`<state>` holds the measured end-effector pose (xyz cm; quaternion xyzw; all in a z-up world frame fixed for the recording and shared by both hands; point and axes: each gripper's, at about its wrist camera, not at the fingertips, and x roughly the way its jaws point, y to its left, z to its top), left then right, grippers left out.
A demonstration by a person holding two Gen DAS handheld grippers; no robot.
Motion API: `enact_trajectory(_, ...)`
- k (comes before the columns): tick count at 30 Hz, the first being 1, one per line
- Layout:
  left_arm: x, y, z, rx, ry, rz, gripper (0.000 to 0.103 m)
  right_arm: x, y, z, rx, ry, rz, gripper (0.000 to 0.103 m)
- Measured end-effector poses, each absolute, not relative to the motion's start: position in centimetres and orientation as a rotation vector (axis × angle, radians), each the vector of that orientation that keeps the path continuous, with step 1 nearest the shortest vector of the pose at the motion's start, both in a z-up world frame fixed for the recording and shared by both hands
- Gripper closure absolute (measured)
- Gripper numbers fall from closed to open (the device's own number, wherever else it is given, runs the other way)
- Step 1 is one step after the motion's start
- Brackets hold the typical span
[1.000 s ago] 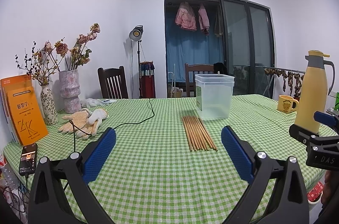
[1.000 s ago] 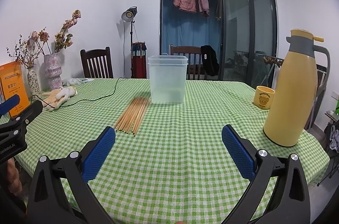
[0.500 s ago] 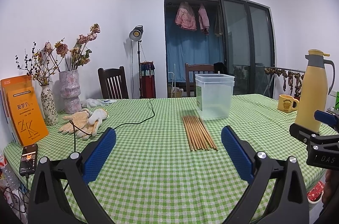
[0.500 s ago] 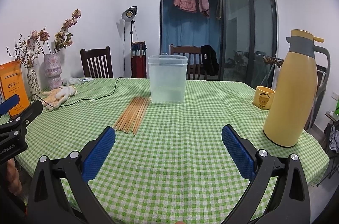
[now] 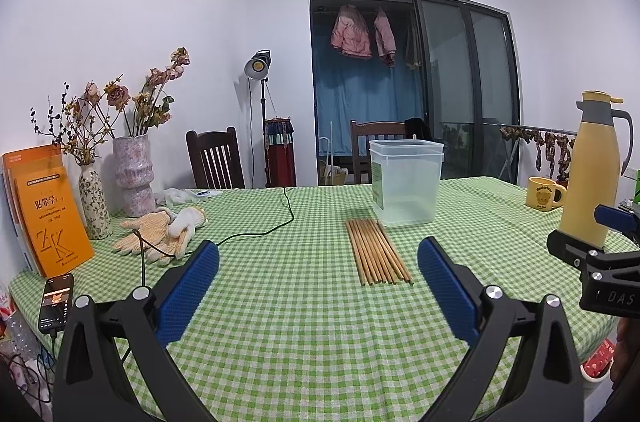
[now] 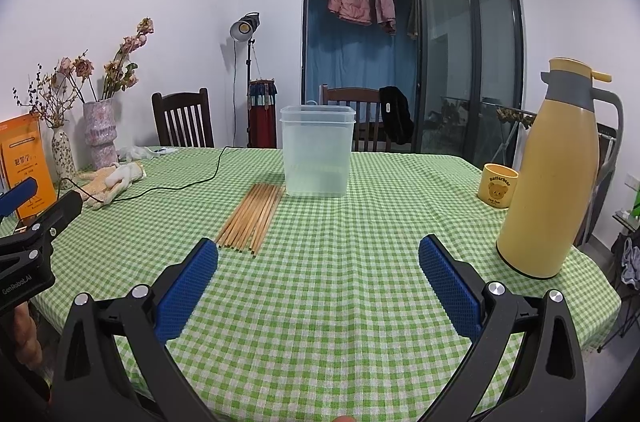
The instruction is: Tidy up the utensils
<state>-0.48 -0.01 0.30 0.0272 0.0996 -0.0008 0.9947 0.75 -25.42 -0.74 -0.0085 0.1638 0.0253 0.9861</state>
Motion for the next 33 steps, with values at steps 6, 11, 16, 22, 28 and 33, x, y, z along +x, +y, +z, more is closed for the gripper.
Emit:
enact_trajectory(6,0.5,0.1,0.3,0.065,0.197,0.010,0.007,1.7,-24.9,-1.3,-0.032,0.333,0.037,0.006)
enact_trajectory(11,2.5,0.5,-0.1,0.063,0.218,0.024,0.007,3.8,-24.9,-2.3,-0.025,0.375,0.021,0.006)
enact_trajectory(16,5.4,0.8,-0.4,0.060,0.258,0.037,0.007,6.6,-25.7,-2.6,0.023,0.411,0.003,0.006)
enact_trajectory(22,8.9,1.0,-0.6,0.048,0.294,0.047,0.007,9.7,-26.6,-2.5,0.055,0.439,-0.007,0.006)
enact_trajectory(28,12.9,0.3,-0.6,0.062,0.351,0.014,0.007,13.4,-26.1,-2.4,0.045,0.498,0.073,0.006)
enact_trajectory(33,17.8,0.4,-0.4,0.017,0.438,-0.063,0.011,17.3,-24.8,-2.4,-0.002,0.545,0.125,0.014)
